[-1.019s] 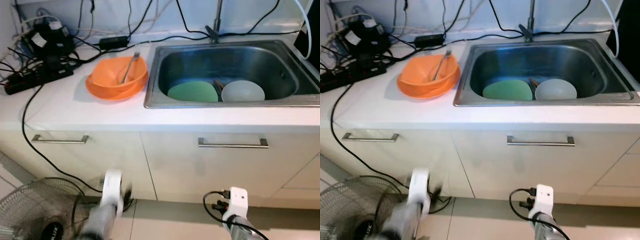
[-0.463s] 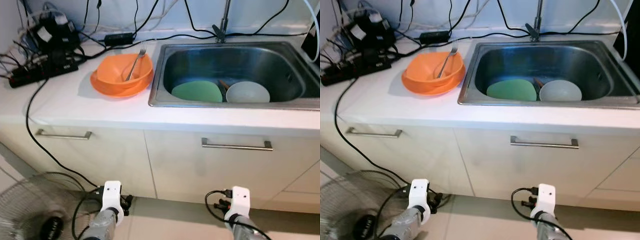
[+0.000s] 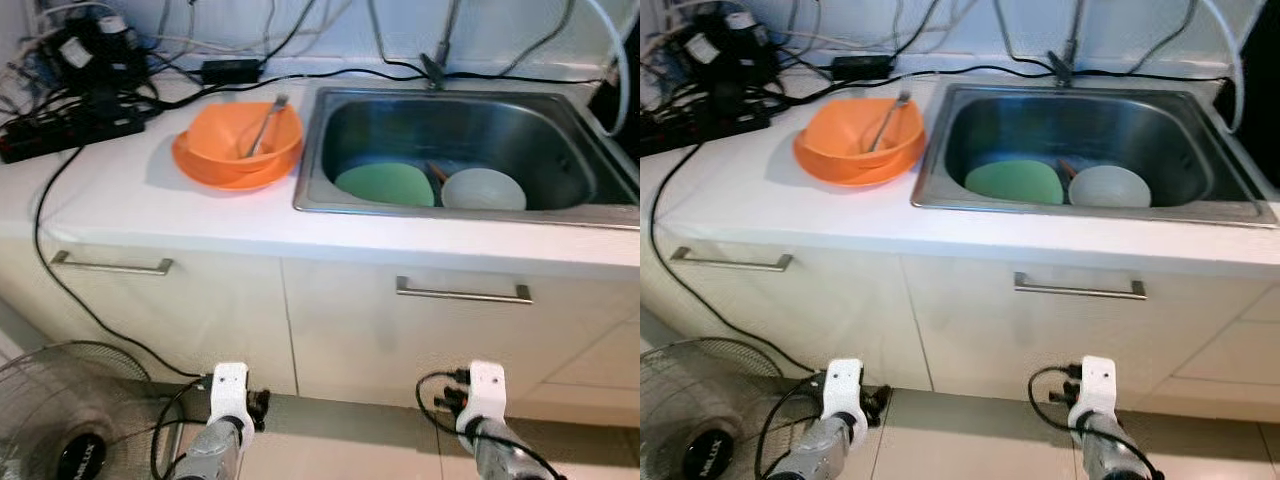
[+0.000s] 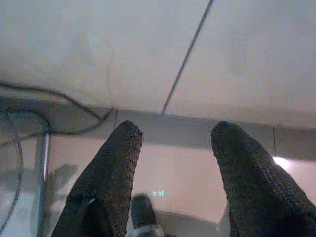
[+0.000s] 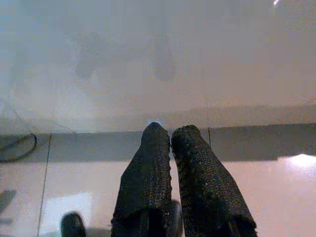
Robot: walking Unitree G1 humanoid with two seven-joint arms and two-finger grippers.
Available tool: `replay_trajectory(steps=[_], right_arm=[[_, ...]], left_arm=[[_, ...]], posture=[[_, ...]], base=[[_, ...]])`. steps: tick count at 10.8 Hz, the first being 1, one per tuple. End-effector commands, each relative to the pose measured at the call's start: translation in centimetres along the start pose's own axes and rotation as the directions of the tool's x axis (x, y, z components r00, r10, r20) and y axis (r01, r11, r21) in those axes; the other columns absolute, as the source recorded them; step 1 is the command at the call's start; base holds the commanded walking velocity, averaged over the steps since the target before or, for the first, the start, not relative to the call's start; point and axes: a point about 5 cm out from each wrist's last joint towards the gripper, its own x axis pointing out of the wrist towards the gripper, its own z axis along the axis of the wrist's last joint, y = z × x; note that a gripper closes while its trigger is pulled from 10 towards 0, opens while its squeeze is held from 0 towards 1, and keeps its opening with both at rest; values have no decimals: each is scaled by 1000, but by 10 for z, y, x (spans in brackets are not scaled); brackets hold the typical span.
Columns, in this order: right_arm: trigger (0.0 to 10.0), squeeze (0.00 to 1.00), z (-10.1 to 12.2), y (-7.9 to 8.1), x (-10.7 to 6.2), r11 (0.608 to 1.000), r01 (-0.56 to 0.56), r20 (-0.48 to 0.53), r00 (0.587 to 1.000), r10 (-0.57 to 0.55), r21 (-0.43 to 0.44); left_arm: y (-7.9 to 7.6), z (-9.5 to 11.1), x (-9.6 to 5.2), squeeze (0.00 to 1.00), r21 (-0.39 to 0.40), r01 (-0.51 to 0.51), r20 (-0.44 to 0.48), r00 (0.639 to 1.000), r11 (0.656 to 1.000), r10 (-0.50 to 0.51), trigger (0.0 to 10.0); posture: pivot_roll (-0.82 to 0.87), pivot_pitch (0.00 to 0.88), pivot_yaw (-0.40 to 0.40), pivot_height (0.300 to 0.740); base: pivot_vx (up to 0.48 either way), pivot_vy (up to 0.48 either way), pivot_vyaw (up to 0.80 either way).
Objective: Kitchen organization
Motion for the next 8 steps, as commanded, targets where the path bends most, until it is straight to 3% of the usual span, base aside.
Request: replay_trajectory(steps=[1,3,5,6,8], right_arm=[[10000,0,17,2,2,1000,-12,93,996,10,21],[10000,0,26,3,0,1000,-26,209,978,22,15],[10000,0,27,-6,-9,999,20,298,955,-7,-41],[10000,0,42,-9,-18,996,42,423,906,-3,-82],[10000,0,78,-5,-33,996,63,592,806,-14,-61]], left_arm=[[9,16,1,0,-23,-43,91,995,999,45,10000],[21,26,-5,0,-30,-90,222,971,996,94,10000],[31,31,-17,0,7,-156,350,926,988,144,10000],[33,46,-28,0,-19,-172,464,871,985,161,10000],[30,90,-44,0,-52,-186,637,751,981,176,10000]], posture=[[12,0,49,740],[21,0,51,740],[34,0,55,740],[39,0,60,740],[41,0,65,740]], base=[[0,0,0],[0,0,0],[0,0,0],[0,0,0],[0,0,0]])
